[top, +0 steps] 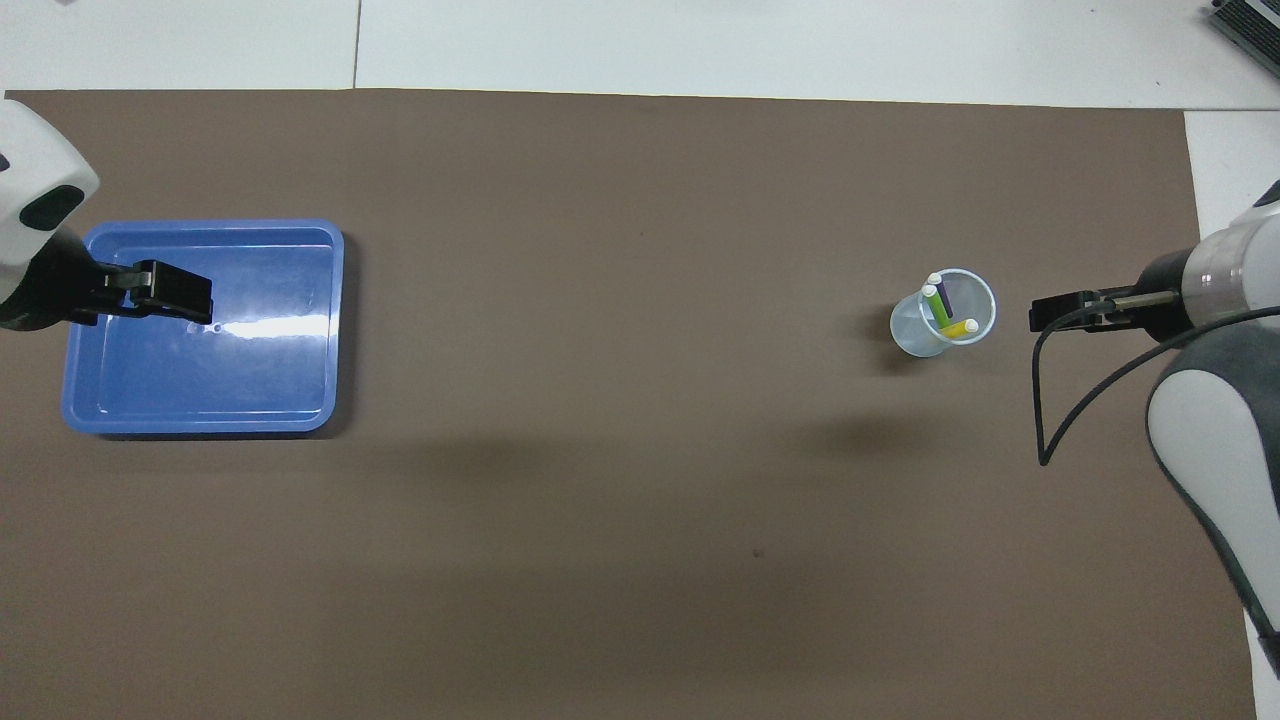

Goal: Right arm passes pens to left for tray arrangement
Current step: 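Move the right gripper to the white cup over the yellow pen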

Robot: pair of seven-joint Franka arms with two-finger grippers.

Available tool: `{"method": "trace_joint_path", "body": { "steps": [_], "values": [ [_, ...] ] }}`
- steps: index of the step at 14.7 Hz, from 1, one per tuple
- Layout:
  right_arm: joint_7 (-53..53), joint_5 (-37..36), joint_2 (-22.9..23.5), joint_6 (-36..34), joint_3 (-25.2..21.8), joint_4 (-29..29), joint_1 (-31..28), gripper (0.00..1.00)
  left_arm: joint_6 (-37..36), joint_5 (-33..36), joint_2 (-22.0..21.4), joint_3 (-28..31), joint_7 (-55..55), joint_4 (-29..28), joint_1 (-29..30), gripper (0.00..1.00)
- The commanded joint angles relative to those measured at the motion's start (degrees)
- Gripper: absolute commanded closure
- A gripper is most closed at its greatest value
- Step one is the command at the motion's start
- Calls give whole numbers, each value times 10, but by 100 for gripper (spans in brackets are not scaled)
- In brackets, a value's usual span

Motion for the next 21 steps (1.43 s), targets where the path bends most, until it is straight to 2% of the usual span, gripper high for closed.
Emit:
{"method": "trace_joint_path", "body": {
  "steps": [1, 7, 9, 10, 11, 15, 21],
  "values": [
    [-14, 8, 5, 19, 3, -14, -2, 5, -4, 10, -9, 2, 1, -10, -1, 0],
    [-96, 8, 48, 27, 3, -16, 1, 4, -3, 9, -9, 2, 1, -9, -1, 0],
    [-97, 8, 60, 65, 3, -18, 1, 6, -3, 9, -9, 2, 1, -10, -1, 0],
    [-98, 8, 66, 82, 4, -18, 1, 17, -3, 9, -9, 2, 1, -9, -1, 0],
    [-97, 8, 72, 96, 4, -18, 3, 22, -3, 10, -9, 2, 1, -10, -1, 0],
    [-92, 8, 94, 129, 6, -18, 4, 26, -3, 9, -9, 2, 1, -9, -1, 0],
    [-10, 9, 102, 133, 7, -11, 54, 26, -3, 10, -9, 2, 1, -10, -1, 0]
  ]
}}
